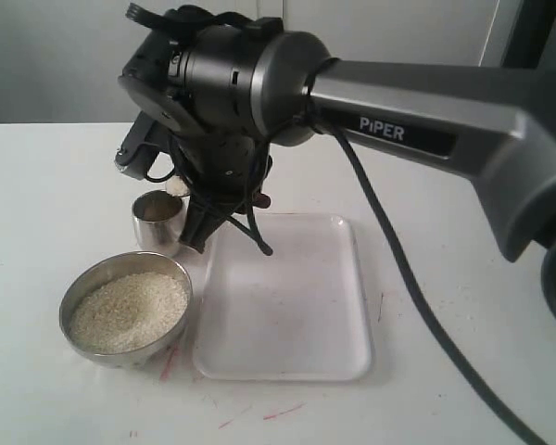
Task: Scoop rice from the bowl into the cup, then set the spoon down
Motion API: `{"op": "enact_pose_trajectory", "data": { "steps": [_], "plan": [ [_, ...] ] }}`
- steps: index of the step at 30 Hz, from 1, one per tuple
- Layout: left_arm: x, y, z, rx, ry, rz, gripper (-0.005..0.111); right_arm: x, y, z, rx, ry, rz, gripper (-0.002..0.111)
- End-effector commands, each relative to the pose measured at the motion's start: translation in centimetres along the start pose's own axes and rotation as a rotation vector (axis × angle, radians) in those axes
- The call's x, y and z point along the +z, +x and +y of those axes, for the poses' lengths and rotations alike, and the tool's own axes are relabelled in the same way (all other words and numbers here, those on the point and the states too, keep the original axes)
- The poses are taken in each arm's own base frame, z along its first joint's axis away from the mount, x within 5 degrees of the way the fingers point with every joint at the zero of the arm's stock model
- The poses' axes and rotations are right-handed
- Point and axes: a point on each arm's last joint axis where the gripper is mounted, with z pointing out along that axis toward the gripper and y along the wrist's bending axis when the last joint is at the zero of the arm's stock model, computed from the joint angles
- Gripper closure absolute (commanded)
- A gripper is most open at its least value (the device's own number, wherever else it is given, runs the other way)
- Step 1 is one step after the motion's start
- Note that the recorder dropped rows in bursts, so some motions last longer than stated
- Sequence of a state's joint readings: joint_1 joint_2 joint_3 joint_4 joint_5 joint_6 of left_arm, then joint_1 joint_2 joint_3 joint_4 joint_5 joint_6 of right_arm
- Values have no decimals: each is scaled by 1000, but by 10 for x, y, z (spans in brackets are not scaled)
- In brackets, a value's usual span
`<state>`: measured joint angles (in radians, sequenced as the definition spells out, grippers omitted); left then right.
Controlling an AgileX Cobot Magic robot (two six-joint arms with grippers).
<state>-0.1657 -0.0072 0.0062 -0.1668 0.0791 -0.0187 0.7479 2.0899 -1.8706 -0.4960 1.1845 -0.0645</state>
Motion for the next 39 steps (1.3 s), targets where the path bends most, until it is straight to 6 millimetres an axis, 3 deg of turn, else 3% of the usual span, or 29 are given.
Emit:
{"op": "enact_pose_trajectory", "data": {
  "steps": [1, 23, 31, 39],
  "plan": [
    [0, -2, -1, -10, 6, -1, 92, -3, -1, 0, -27, 26, -4, 108],
    [0, -2, -1, -10, 6, -1, 92, -16, -8, 18, -122, 130, -1, 108],
    [0, -2, -1, -10, 6, -1, 92, 4, -14, 34, -173, 185, 38, 108],
    [0, -2, -1, -10, 6, -1, 92, 8, -22, 48, -219, 290, 30, 108]
  ]
}}
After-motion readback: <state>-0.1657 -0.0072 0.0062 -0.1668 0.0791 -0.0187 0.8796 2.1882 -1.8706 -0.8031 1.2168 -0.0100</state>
